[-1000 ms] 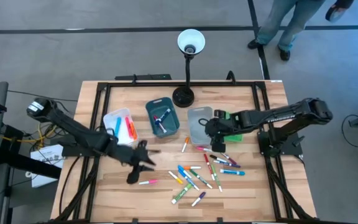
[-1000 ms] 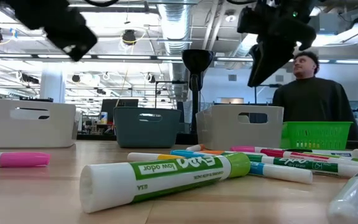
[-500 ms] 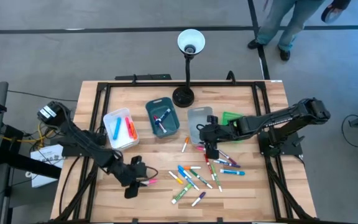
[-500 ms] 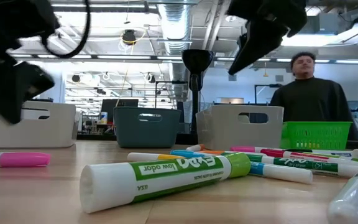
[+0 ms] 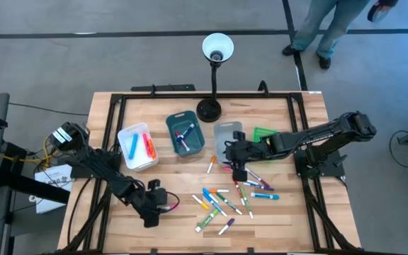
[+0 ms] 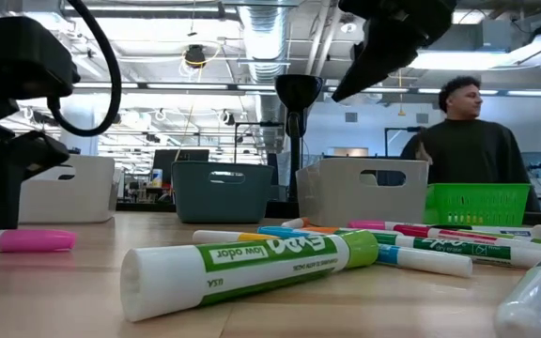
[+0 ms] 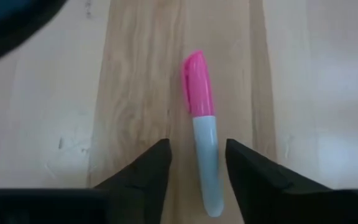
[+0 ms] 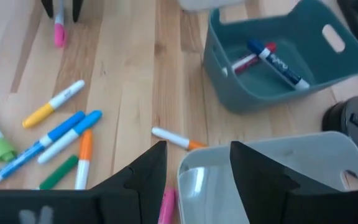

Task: Pick & Place Markers
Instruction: Put the pink highlighter pen into the green bin

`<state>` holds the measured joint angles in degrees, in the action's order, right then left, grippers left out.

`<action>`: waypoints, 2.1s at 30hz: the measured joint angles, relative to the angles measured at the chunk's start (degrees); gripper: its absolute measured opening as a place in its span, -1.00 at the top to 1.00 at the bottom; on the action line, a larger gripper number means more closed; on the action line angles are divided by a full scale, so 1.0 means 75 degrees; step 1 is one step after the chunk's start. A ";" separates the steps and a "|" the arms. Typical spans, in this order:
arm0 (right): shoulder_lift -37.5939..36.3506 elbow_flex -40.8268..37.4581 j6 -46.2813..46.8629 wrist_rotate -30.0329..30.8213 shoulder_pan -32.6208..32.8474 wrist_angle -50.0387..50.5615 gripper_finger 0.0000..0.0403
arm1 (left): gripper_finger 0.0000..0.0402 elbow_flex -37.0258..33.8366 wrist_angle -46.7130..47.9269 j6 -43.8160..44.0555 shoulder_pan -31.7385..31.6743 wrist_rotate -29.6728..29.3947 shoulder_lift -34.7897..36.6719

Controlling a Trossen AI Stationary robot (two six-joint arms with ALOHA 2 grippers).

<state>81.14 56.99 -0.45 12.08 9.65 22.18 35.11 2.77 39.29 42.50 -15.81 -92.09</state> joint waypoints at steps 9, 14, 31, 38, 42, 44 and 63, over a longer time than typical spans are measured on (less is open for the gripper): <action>0.1046 0.0003 -0.0237 -0.0256 0.0292 -0.2405 0.18 | 0.88 -0.0012 -0.0046 0.0247 -0.0018 -0.0318 0.0006; 0.2438 0.0000 -0.0358 -0.0453 0.0583 -0.4201 0.18 | 0.80 -0.0013 -0.0136 0.0195 -0.0057 -0.0511 -0.0012; 0.4969 0.1411 -0.0066 -0.1802 0.0374 -0.5288 0.21 | 0.84 -0.0032 -0.1098 -0.1463 -0.1085 -0.1325 -0.0019; 0.4969 0.1408 0.0204 -0.1964 0.0259 -0.5011 0.26 | 0.82 -0.0028 -0.1221 -0.2144 -0.1437 -0.1636 0.0454; 0.4969 0.1408 0.0097 -0.1959 0.0254 -0.5054 0.31 | 0.84 -0.0020 -0.1239 -0.2395 -0.1492 -0.1630 0.0862; 0.4969 0.1408 0.0002 -0.1955 0.0263 -0.5159 0.35 | 0.83 -0.0020 -0.1242 -0.2407 -0.1498 -0.1630 0.0971; 0.4969 0.1408 -0.0023 -0.1969 0.0297 -0.5460 0.55 | 0.83 -0.0026 -0.1227 -0.2384 -0.1483 -0.1601 0.0828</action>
<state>118.41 67.55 -0.62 -2.69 11.88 -18.78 34.92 -6.44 21.41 31.38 -27.81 -85.89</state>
